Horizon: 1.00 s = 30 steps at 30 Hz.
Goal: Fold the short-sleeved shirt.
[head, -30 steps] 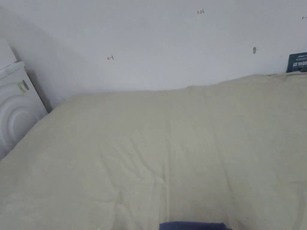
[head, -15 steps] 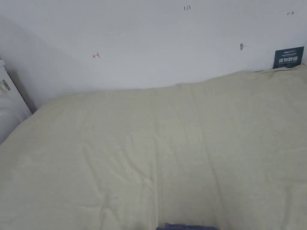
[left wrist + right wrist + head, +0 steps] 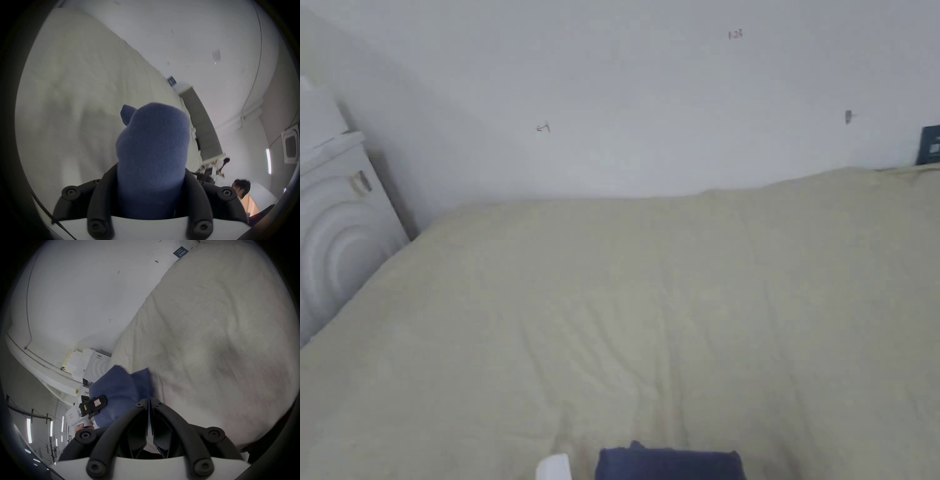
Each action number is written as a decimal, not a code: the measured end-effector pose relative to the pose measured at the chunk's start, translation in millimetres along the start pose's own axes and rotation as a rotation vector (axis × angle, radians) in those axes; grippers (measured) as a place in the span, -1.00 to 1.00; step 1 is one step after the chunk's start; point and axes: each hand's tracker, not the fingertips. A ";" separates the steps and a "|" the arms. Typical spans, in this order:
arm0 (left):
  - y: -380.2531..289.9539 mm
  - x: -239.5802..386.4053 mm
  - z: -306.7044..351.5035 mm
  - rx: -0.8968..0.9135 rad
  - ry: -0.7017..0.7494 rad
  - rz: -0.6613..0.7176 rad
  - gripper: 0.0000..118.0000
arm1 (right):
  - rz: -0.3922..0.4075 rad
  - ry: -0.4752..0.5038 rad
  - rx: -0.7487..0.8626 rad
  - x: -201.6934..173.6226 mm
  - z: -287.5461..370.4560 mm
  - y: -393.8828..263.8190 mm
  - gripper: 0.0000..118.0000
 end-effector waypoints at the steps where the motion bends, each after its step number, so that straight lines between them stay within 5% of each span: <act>1: 18.6 -19.9 31.9 0.025 0.005 0.035 -0.40 | -0.001 -0.003 -0.002 -1.0 6.5 -0.1 -0.96; 7: 107.0 -120.9 190.2 0.116 0.172 0.108 -0.40 | -0.045 -0.068 -0.016 -2.6 13.1 -9.9 -0.96; 12: 137.6 -200.6 240.1 0.048 0.311 0.233 -0.37 | -0.030 -0.165 -0.081 -6.7 0.7 -21.8 -0.96; 15: 124.4 -213.7 230.4 0.028 0.402 0.264 0.20 | -0.036 -0.180 -0.087 -9.6 -8.8 -22.9 -0.96; 17: 118.5 -223.9 235.8 0.053 0.453 0.245 0.24 | -0.047 -0.191 -0.084 -16.4 -10.7 -20.5 -0.96; 19: 106.1 -213.3 267.1 0.158 0.402 0.276 0.51 | -0.011 -0.174 -0.073 -25.5 -8.9 -16.1 -0.96; 23: 78.2 -183.6 354.2 0.259 0.698 0.309 0.51 | 0.038 -0.134 -0.046 -32.8 -5.6 -9.2 -0.96; 30: 31.9 -38.4 377.1 0.410 0.635 -0.124 0.33 | 0.206 -0.054 0.013 -59.2 10.3 -3.0 -0.96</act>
